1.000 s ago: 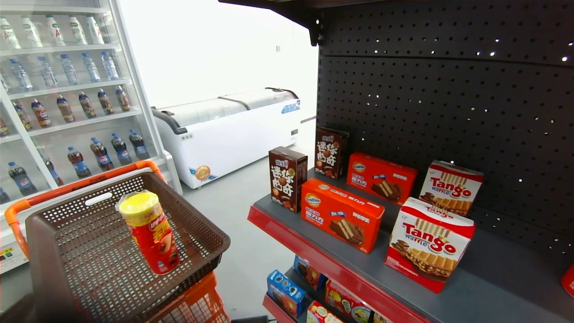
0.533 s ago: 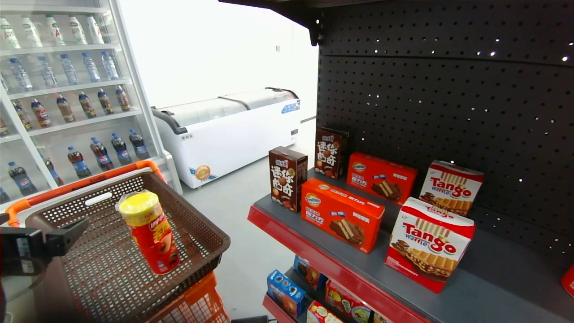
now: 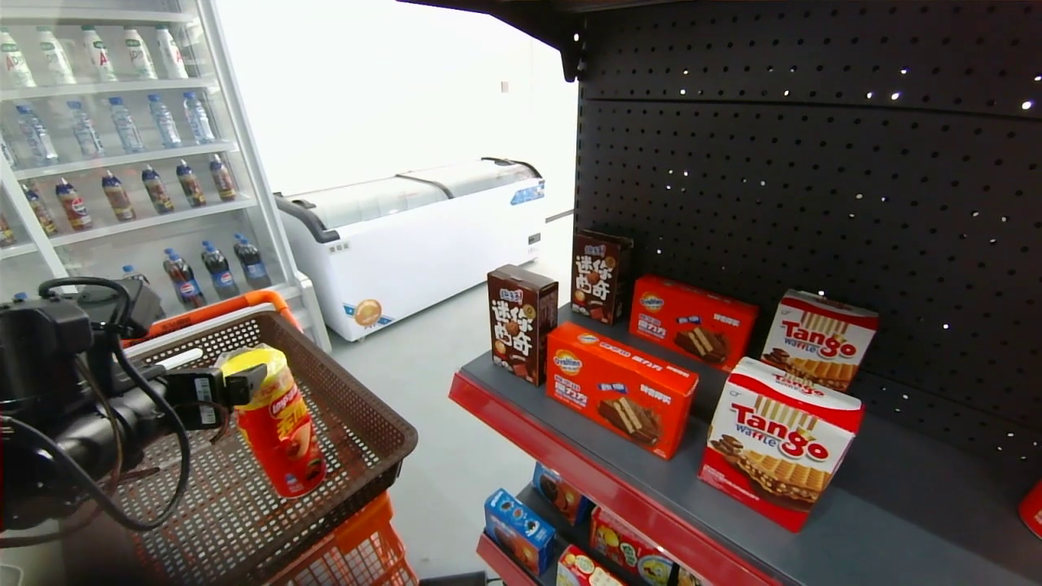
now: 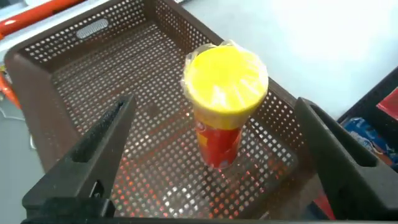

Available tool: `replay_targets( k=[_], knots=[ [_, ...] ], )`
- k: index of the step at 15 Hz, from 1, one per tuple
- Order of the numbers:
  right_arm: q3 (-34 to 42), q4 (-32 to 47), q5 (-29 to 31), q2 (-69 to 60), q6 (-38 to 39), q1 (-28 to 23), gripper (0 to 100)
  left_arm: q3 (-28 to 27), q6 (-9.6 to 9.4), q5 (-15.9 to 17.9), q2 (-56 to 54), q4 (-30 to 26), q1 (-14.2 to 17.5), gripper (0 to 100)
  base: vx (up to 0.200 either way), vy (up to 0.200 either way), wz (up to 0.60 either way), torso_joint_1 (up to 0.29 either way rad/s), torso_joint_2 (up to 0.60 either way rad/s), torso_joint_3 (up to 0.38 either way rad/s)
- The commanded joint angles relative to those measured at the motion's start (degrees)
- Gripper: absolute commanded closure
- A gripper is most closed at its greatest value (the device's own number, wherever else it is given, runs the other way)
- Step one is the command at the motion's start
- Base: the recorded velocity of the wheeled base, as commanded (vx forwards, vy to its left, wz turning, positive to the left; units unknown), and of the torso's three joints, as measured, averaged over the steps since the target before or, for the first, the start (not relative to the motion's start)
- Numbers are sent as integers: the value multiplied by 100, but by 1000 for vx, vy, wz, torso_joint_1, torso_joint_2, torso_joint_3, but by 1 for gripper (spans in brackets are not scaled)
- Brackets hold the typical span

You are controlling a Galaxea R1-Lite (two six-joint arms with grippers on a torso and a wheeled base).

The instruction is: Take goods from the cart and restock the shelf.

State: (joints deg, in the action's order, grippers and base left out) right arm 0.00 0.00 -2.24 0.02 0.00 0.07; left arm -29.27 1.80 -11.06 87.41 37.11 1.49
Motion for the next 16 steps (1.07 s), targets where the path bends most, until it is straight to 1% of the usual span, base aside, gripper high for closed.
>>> replay_targets(
  k=[1, 4, 6, 8, 9, 11, 16],
  knots=[
    [0, 0, -4, -2, 0, 1, 0, 167, 31, 42, 927, 543, -43, 0, 0, 0, 0, 0, 0, 0],
    [0, 0, -4, -2, 0, 1, 0, 334, 22, 51, 1253, 1220, 9, 0, 0, 0, 0, 0, 0, 0],
    [0, 0, 5, -2, 0, 1, 0, 501, 22, 60, 1402, 1396, 1, 0, 0, 0, 0, 0, 0, 0],
    [0, 9, -4, -2, 0, 1, 0, 519, 39, 60, 1543, 1475, 9, 0, 0, 0, 0, 0, 0, 0],
    [0, 0, 5, -2, 0, 1, 0, 519, 92, 60, 1771, 1686, 9, 0, 0, 0, 0, 0, 0, 0],
    [0, 0, -4, -2, 0, 1, 0, 484, 268, 69, 2114, 2064, 18, 0, 0, 0, 0, 0, 0, 0],
    [0, 0, 5, -2, 0, 1, 0, 475, 268, 95, 2685, 2468, 36, 0, 0, 0, 0, 0, 0, 0]
  ],
)
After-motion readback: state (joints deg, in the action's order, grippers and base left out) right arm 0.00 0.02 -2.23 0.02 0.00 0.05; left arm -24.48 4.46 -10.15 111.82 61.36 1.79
